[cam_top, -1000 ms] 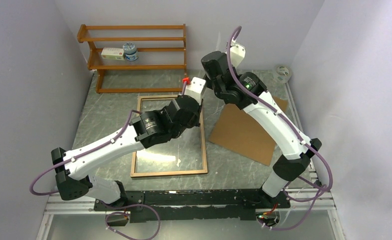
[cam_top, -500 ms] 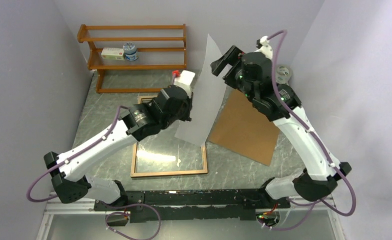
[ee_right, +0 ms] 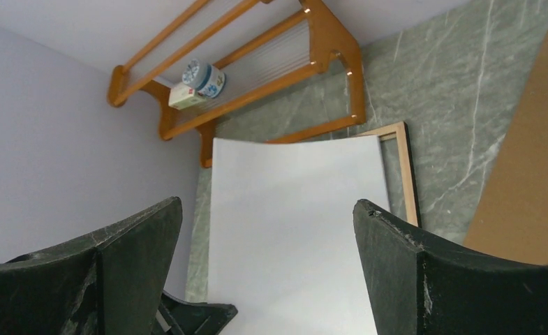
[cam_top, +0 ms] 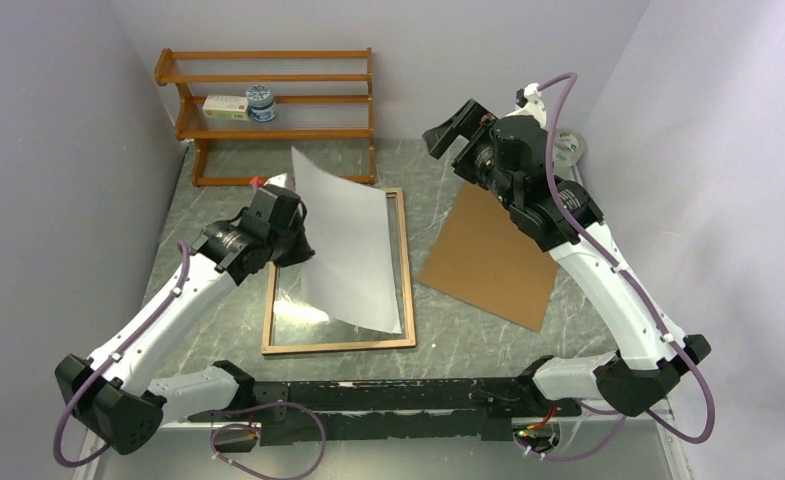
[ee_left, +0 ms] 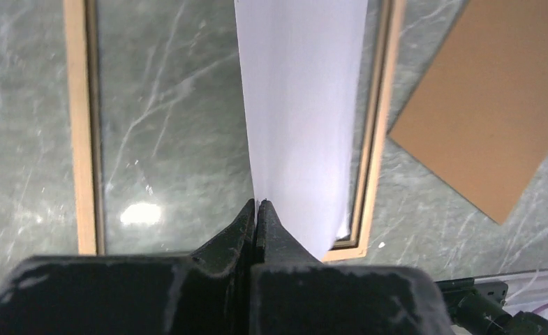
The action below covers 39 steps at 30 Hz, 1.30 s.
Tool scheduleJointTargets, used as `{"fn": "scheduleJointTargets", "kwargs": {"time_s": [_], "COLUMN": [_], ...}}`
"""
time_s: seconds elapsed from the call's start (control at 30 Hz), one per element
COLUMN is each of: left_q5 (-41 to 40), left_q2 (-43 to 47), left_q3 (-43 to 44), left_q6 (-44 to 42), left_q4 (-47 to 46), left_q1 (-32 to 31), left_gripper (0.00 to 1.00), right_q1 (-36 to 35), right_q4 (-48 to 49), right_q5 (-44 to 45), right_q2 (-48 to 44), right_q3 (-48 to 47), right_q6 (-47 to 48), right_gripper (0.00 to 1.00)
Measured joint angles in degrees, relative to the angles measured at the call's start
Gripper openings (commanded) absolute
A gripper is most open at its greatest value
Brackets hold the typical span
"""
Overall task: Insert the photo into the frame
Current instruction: Turn over the photo from the photo frame.
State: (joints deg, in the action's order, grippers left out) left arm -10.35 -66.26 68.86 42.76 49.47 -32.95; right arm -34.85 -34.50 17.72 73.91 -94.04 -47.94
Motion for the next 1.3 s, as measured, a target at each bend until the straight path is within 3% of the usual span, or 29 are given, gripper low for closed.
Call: {"fn": "scheduleJointTargets", "kwargs": {"time_s": [0.17,0.4,0.8,1.17,1.3], "left_q5": [1.8,6.8,15.4,19.7,19.9], "left_q2": [4.7,8.0,8.2,7.5,7.5], "left_q3": [-9.2,-21.0,-22.9,-25.0,-25.6], "left_q6": [2.3,-2.3,-11.8,-12.1,-12.1], "left_q4": [-0.6,-9.4,-19.3,-22.3,-22.4], "left_q1": [3.9,6.6,12.2,13.9,13.9], "left_gripper": [0.03,0.03,0.03,0.02,0.11], "right_q1": [0.7,1.2,1.5,1.6,1.7], "right_q4": [0.3,0.2,0.2,0.1,0.0], "right_q5": [-1.6,-2.4,-3.4,-4.5,-4.6], "right_q2": [0.0,0.0,0.0,0.0,0.0], "right_q3": [2.9,5.3,8.3,10.0,10.9], "right_q6": [-0.1,-0.1,-0.1,-0.1,-0.1], "right_gripper": [0.94,0.93,0.92,0.92,0.92]}}
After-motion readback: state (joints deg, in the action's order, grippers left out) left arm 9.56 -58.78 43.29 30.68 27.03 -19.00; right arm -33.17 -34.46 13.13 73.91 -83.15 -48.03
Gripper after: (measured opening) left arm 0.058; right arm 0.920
